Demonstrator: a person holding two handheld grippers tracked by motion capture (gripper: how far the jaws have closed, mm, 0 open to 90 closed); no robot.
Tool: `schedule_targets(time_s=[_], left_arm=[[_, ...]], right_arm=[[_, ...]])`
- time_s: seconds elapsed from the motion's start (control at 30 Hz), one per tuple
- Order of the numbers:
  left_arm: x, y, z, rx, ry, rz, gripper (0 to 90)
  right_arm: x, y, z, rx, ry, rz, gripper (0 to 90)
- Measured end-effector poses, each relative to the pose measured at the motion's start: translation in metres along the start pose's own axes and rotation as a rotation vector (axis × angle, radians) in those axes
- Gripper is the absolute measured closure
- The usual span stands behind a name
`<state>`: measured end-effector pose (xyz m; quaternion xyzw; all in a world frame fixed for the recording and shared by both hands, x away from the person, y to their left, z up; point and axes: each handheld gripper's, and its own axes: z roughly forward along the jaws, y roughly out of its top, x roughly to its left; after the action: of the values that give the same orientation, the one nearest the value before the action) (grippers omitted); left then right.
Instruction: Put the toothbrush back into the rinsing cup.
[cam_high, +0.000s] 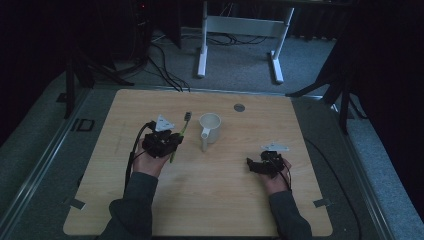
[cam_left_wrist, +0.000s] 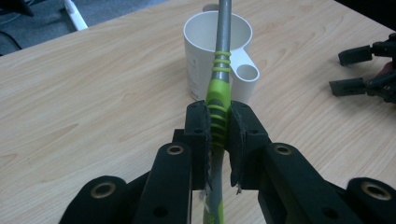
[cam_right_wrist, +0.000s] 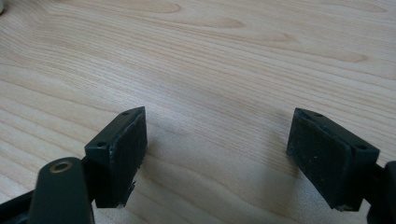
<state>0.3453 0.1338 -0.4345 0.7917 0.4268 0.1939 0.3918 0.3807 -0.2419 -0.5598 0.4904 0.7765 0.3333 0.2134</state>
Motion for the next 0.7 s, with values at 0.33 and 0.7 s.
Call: schedule_targets(time_s=[0.33, 0.7], left_arm=[[0.0013, 0.0010, -0.0005, -0.047, -0.010, -0.016, 79.0], [0.0054, 0.0019, 0.0013, -0.070, -0.048, -0.030, 79.0]], right_arm=[[0.0001, 0.0000, -0.0001, 0.001, 0.000, 0.002, 19.8], [0.0001, 0.0000, 0.0000, 0.000, 0.000, 0.001, 19.8]])
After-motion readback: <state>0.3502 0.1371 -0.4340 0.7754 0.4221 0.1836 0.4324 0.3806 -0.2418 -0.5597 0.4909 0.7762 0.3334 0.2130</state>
